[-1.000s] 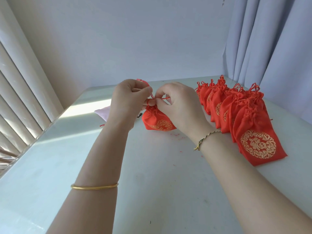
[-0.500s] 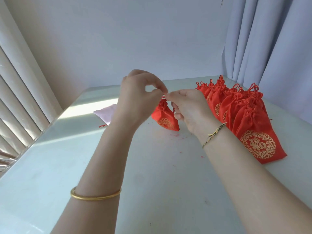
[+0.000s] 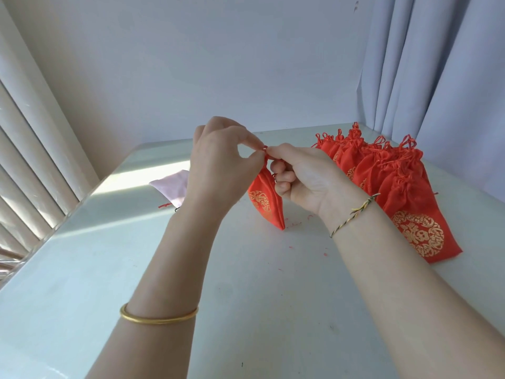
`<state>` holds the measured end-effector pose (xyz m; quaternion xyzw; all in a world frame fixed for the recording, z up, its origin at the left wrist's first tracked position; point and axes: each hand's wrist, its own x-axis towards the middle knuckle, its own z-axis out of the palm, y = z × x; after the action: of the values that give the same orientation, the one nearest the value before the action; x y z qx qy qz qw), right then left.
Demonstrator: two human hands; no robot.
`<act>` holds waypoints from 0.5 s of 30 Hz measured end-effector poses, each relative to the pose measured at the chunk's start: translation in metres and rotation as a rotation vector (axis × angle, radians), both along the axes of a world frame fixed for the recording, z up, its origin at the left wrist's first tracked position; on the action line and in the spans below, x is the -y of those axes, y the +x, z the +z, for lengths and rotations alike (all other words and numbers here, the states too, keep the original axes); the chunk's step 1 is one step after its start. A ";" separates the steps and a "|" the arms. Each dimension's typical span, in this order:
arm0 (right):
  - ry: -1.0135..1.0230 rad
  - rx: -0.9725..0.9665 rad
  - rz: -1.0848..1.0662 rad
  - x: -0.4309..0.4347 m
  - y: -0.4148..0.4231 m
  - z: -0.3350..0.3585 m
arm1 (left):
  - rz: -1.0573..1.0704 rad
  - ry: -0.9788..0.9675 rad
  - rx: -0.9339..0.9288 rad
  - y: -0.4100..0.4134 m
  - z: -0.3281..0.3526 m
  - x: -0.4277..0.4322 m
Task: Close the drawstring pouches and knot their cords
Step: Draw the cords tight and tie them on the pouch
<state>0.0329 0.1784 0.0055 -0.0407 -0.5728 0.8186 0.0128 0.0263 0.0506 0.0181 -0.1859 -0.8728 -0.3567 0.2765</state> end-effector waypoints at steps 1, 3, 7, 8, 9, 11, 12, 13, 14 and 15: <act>0.006 -0.005 0.012 0.000 0.000 0.000 | -0.007 -0.001 0.004 0.000 0.000 0.001; 0.025 -0.013 0.028 -0.001 0.000 0.000 | -0.029 -0.007 0.013 -0.001 -0.001 0.001; 0.074 -0.032 0.045 -0.001 0.001 -0.001 | -0.087 -0.031 0.064 -0.003 -0.002 0.005; 0.087 -0.037 0.057 -0.001 0.001 -0.001 | -0.094 -0.045 0.068 -0.004 -0.002 0.006; 0.096 -0.043 0.072 -0.001 0.001 -0.001 | -0.097 -0.056 0.066 -0.004 -0.002 0.007; 0.098 -0.058 0.104 -0.002 0.002 -0.001 | -0.096 -0.062 0.058 -0.005 -0.002 0.008; 0.095 -0.067 0.114 -0.003 0.002 0.000 | -0.096 -0.062 0.053 -0.004 -0.002 0.008; 0.093 -0.076 0.115 -0.005 0.002 0.000 | -0.100 -0.059 0.055 -0.004 -0.002 0.008; 0.102 -0.087 0.104 -0.007 0.002 0.001 | -0.109 -0.046 0.070 -0.004 -0.001 0.009; 0.127 -0.099 0.082 -0.010 0.002 0.001 | -0.122 -0.015 0.104 -0.005 -0.001 0.010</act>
<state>0.0347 0.1884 0.0060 0.0239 -0.6235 0.7814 0.0102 0.0213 0.0409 0.0171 -0.2221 -0.8757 -0.3754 0.2071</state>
